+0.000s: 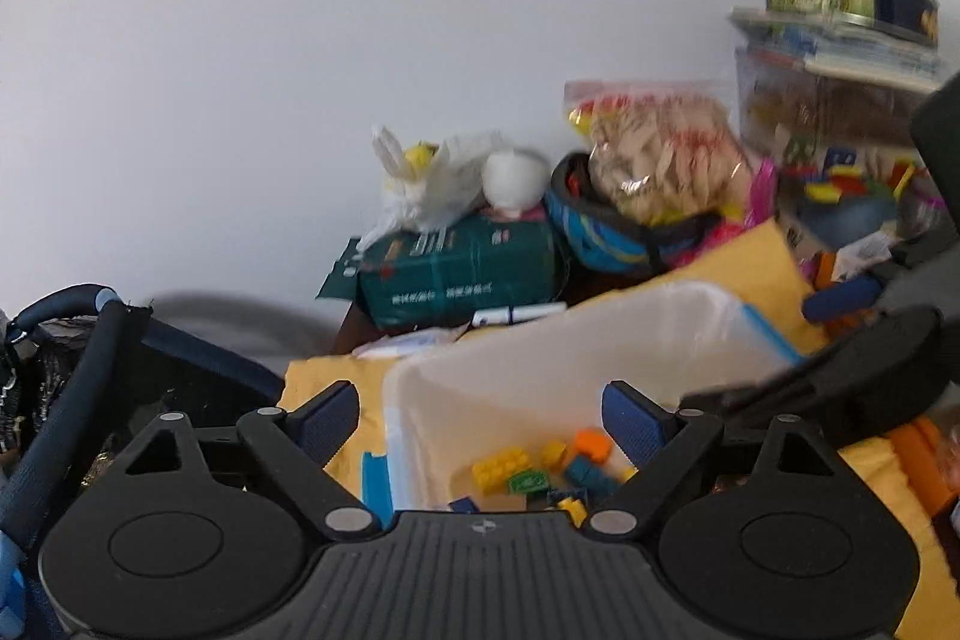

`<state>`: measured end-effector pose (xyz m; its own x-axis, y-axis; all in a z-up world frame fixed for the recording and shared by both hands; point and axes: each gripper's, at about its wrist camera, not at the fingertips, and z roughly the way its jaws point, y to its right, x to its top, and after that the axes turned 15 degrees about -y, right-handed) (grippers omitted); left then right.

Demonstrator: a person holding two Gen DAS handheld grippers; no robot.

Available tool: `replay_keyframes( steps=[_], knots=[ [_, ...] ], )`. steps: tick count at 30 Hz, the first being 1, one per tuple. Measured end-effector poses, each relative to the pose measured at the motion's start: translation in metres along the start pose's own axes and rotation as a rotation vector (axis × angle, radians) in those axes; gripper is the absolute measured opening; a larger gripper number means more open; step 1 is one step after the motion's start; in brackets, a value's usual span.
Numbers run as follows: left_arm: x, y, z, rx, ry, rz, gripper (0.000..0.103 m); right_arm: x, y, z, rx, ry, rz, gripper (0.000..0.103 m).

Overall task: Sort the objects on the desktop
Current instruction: 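Carry the yellow brick and frog block over the clear bin and open both tools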

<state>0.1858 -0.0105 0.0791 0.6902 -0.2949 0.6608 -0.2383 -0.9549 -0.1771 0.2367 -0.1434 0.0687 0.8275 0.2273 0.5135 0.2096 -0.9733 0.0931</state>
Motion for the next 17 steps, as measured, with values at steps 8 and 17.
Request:
replay_keyframes(
  steps=[8,17],
  knots=[
    [0.004,0.006,0.013,0.055,-0.098,-0.011,0.091,-0.011,0.0,0.023,0.026,-0.113,0.09,0.102],
    [0.002,0.014,0.01,0.086,-0.099,0.002,0.091,-0.015,0.002,0.021,-0.017,-0.112,0.07,0.103]
  ],
)
